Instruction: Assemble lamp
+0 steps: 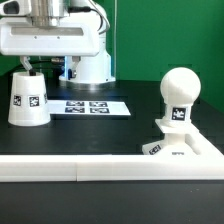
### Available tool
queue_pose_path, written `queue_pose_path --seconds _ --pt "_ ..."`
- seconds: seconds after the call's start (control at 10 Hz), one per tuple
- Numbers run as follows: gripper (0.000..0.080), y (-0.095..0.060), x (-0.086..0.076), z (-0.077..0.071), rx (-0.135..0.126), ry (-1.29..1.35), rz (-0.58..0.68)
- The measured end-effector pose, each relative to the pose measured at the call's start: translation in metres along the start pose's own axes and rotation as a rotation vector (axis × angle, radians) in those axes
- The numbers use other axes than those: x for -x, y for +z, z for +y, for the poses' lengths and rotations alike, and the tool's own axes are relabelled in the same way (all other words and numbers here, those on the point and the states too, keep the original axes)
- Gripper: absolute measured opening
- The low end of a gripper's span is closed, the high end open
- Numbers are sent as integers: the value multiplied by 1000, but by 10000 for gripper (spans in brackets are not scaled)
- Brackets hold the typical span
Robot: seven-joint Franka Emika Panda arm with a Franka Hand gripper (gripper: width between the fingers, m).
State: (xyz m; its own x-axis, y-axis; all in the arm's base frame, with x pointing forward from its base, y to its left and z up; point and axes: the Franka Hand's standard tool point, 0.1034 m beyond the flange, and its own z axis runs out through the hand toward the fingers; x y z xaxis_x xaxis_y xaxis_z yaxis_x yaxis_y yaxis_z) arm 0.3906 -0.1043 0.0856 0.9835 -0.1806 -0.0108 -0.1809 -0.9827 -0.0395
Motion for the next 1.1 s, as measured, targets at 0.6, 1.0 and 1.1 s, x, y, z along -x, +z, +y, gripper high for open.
queue_pose_path --seconds 0.6,1.0,1.1 --pt "302 3 0 1 3 0 -7" --pt "50 2 -2 0 3 -2 -3" --pt "45 2 -2 0 3 -2 -3"
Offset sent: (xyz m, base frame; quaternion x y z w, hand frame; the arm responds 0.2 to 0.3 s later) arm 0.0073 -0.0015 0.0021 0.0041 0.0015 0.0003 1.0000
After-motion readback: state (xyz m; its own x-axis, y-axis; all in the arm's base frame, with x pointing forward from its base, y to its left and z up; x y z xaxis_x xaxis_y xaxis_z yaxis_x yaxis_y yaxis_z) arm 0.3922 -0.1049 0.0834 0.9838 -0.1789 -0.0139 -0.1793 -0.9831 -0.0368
